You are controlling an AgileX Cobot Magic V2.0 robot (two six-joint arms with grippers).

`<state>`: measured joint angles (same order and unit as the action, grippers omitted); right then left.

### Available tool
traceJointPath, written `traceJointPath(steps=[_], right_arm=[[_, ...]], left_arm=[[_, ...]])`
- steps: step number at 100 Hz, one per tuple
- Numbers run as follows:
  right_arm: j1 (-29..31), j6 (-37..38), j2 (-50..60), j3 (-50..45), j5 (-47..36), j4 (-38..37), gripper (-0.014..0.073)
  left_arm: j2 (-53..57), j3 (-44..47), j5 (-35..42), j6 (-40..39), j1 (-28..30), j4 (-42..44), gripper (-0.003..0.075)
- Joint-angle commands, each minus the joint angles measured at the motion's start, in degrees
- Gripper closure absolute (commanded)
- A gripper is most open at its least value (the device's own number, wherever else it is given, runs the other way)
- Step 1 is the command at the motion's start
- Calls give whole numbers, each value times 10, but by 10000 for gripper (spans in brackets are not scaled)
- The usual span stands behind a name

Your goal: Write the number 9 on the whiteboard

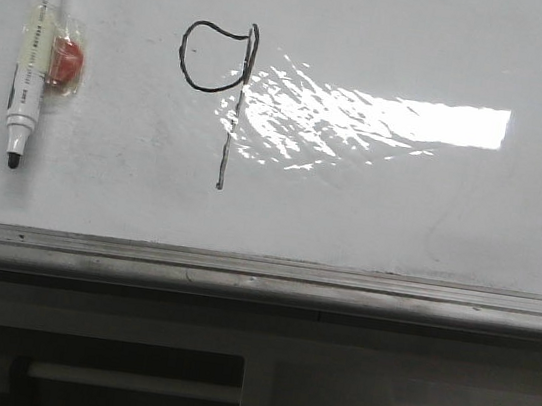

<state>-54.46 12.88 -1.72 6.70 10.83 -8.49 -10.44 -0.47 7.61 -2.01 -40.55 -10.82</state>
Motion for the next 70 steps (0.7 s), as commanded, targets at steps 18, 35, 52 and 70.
traceJointPath(steps=[18, 35, 52, 70], right_arm=[[-1, -3, 16, -4, -29, -8, 663], [-1, -3, 16, -4, -27, -8, 663], [-1, -3, 16, -4, -27, -8, 663], [-1, -3, 16, -4, -27, -8, 663]], left_arm=[[-4, -13, 38, 1, -1, 1, 740], [-4, -13, 38, 1, -1, 1, 740], [-4, -11, 38, 1, -1, 1, 740], [-4, 21, 87, 0, 3, -2, 740]])
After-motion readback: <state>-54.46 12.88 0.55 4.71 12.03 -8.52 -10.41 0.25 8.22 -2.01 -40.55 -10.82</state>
